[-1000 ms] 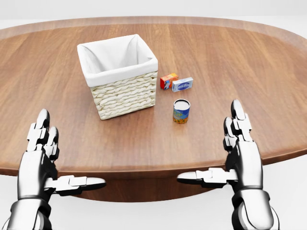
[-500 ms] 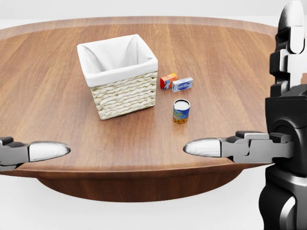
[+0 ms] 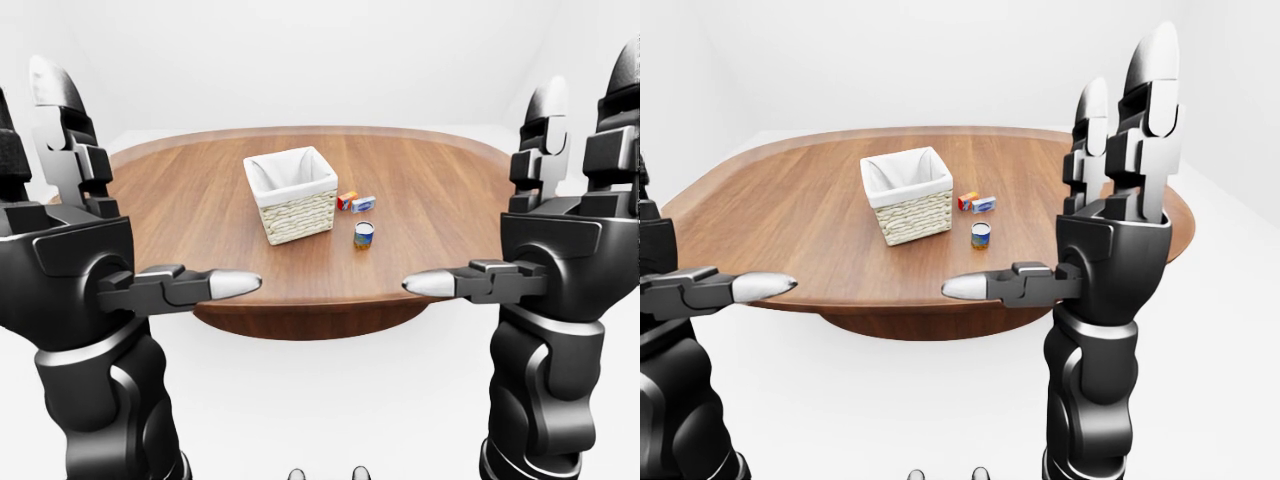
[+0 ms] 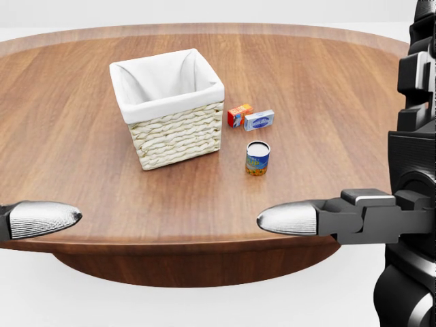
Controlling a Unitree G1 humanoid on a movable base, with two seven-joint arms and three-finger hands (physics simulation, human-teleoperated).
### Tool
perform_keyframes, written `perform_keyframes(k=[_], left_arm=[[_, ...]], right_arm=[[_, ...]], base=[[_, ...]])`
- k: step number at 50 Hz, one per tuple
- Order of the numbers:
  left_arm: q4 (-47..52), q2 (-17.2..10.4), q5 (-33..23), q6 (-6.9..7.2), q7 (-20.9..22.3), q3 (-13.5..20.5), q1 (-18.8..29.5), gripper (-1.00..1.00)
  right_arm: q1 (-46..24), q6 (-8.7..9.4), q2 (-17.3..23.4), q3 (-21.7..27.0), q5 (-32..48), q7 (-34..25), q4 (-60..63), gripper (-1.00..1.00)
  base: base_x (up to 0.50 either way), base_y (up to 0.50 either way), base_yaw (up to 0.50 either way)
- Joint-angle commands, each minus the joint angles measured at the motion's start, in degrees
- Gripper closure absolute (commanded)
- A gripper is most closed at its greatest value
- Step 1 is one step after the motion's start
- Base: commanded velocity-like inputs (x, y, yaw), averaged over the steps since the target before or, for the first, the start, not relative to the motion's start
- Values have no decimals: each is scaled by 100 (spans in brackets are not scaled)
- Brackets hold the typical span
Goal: Pick up the alphabet soup and put it in the basket.
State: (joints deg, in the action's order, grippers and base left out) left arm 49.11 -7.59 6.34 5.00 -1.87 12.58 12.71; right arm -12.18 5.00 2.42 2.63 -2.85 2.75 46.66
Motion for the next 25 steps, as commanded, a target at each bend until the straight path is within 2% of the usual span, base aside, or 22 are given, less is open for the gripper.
perform_keyframes(k=[1,25], left_arm=[[-401,134,-129,0,44,-200,-279,-100],[-478,184,-259,0,123,-239,-324,-100]], right_arm=[[35,0,-15,-5,63,-20,-31,-100],[44,0,-15,-31,126,-68,-15,-100]], base=[[0,0,0],[0,0,0]])
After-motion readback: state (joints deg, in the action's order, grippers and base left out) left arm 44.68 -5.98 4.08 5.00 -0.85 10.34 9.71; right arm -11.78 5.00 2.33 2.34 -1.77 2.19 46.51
